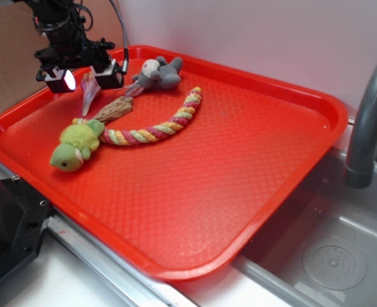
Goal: Grab the shell.
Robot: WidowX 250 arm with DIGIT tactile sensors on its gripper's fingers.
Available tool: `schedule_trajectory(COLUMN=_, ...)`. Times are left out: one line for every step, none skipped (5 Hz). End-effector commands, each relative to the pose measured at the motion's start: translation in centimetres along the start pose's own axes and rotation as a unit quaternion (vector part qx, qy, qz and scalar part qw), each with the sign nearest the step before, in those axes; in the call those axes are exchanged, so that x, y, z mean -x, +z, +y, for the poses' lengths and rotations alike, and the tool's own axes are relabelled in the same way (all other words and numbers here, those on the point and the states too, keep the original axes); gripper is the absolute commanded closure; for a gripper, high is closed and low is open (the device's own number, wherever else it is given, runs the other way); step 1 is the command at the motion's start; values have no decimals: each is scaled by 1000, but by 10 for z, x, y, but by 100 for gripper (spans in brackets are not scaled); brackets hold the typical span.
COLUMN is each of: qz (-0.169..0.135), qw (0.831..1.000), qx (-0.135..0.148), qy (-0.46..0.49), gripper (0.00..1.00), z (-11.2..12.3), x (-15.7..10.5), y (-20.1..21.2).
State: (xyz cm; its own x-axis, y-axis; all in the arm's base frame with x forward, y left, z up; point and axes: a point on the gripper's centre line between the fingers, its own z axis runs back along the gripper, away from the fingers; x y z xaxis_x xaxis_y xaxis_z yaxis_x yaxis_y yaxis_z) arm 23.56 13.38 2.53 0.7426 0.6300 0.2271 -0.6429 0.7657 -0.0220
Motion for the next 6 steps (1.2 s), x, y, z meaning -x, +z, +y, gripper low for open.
schedule_trajectory(qz=-17, qw=1000, qx=8, qy=3, gripper=92, z=6, x=-8, y=-6)
schedule_trajectory(qz=-15, qw=1000, qx=13, qy=11, gripper=100, z=7, x=-8, y=-6)
schedule_trajectory(qz=-16, qw=1000, qx=8, qy=19, gripper=100, z=7, x=-7, y=1)
schedule_trajectory(qz=19, qw=999, qx=-22, qy=36, gripper=100, z=-4, x=-11, y=40)
schedule_trajectory(qz=46, qw=999, qx=11, qy=8, gripper=100, z=-40, x=-4, y=92)
schedule_trajectory(qz=50, qw=997, qx=59, qy=-29, gripper=100, z=-70, x=15, y=140)
